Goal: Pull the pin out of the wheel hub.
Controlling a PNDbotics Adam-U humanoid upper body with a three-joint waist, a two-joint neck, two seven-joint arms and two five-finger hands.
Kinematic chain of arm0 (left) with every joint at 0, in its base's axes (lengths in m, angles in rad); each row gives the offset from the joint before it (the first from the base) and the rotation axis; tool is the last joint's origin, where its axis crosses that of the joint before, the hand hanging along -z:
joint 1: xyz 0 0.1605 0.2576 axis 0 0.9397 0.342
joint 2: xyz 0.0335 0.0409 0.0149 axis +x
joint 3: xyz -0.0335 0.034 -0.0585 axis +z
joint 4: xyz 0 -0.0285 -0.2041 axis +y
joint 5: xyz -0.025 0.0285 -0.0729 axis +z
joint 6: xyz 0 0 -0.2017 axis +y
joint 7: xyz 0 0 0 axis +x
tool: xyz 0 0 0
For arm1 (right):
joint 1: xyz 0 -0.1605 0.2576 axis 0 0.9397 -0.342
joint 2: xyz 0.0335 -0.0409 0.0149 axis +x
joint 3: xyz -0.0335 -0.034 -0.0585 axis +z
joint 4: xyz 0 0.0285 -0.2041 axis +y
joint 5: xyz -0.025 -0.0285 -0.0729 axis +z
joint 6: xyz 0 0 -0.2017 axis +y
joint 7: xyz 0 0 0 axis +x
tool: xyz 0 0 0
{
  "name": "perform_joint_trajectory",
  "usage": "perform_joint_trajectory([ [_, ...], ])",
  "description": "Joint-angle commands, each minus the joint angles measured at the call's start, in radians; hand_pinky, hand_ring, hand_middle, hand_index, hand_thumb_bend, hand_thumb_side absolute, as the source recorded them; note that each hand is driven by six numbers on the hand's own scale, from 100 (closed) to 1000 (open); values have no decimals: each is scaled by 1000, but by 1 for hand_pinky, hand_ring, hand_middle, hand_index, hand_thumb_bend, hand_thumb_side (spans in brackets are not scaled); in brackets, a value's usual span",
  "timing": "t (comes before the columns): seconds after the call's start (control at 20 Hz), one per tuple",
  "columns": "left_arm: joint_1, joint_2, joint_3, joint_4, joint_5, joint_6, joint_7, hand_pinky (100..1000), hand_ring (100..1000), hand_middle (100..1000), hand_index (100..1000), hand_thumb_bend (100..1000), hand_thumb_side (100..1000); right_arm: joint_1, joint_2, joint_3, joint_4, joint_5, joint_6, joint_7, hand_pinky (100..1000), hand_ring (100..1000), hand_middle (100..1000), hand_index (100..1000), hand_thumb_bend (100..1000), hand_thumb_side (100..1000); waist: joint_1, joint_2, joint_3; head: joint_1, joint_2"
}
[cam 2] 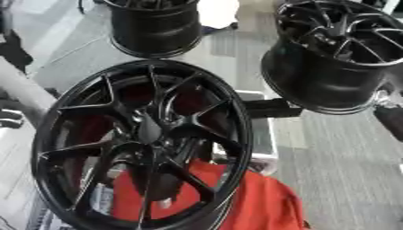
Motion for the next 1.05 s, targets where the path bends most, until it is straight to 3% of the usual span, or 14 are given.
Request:
perform_joint_trajectory([
  [0.05,-9,8,0,-19,3,-3,-1,573,609,645,844,100,727,-18,6,28,-63,-77,-41,-5,678,705,773,860,100,357,4,-9,1,-2,-1],
  [0.4,-12,3,-6,-24,9,-7,-6,573,610,645,844,100,727,-22,68,111,-115,-213,-111,65,675,688,763,861,100,360,6,-5,5,-11,-3],
  [0.75,-16,-1,-11,-28,13,-9,-12,573,610,645,844,100,727,-33,132,185,-104,-235,-130,183,674,687,764,869,100,362,6,-1,9,-22,-17],
  [1.05,-17,0,-11,-31,15,-12,-17,572,610,643,844,100,727,-32,154,195,-83,-229,-136,205,677,685,763,869,100,363,3,1,14,-23,-23],
])
